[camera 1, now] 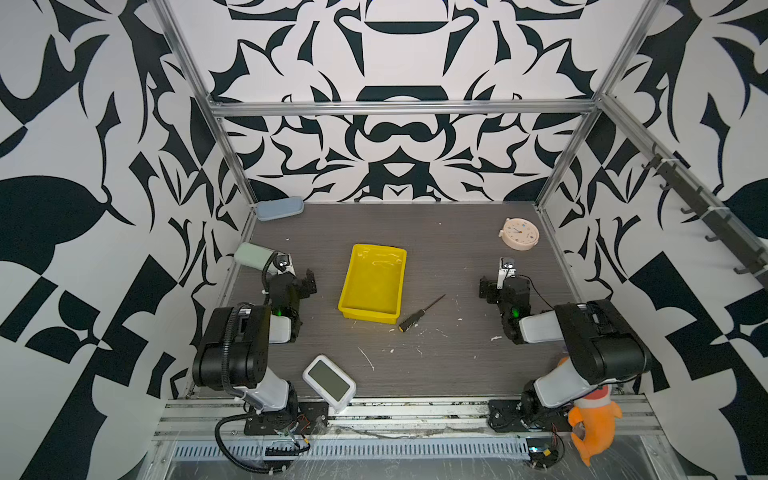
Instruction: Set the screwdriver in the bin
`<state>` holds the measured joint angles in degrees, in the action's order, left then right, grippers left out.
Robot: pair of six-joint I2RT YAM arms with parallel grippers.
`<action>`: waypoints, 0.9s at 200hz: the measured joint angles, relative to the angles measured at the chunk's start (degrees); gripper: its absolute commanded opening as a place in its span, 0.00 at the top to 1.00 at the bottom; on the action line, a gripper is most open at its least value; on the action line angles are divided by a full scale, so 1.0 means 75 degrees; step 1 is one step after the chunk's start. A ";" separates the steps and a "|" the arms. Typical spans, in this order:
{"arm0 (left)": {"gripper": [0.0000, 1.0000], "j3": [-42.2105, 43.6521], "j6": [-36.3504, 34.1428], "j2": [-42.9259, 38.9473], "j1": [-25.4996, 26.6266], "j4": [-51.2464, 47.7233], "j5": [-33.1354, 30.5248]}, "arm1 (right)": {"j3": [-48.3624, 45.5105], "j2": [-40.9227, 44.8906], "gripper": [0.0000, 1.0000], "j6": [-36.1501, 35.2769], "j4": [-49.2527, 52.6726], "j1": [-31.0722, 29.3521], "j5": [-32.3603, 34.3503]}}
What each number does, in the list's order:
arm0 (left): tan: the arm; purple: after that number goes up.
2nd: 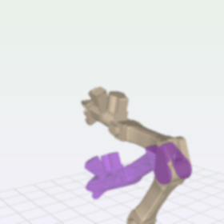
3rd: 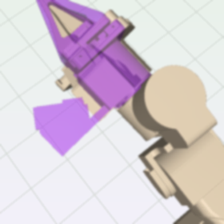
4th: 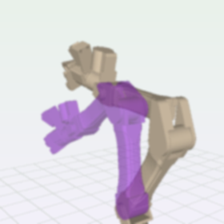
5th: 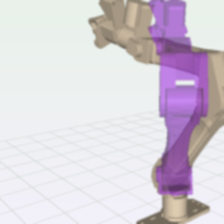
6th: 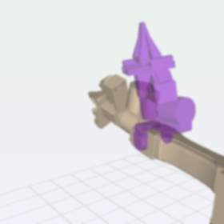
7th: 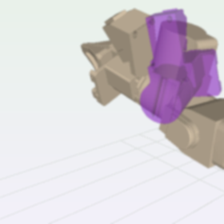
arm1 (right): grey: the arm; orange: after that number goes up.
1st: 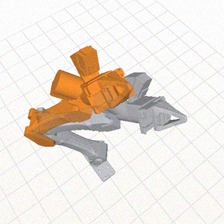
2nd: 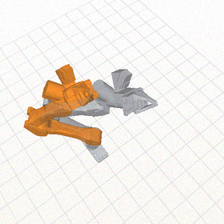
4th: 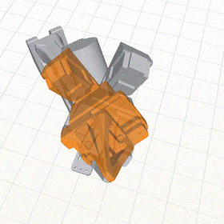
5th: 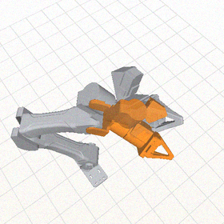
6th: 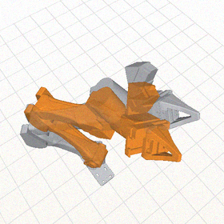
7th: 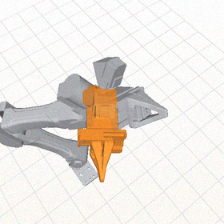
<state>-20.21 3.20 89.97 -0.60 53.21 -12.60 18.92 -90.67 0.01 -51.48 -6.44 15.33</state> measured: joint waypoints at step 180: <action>0.01 0.0000 0.0003 0.0000 -0.0029 -0.0076 0.0038 | 0.0000 0.0000 0.00 -0.0195 0.0038 0.0000 -0.0822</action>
<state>-20.21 3.22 89.97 -0.82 52.64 -12.32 18.92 -90.67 -1.45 -51.20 -6.44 9.17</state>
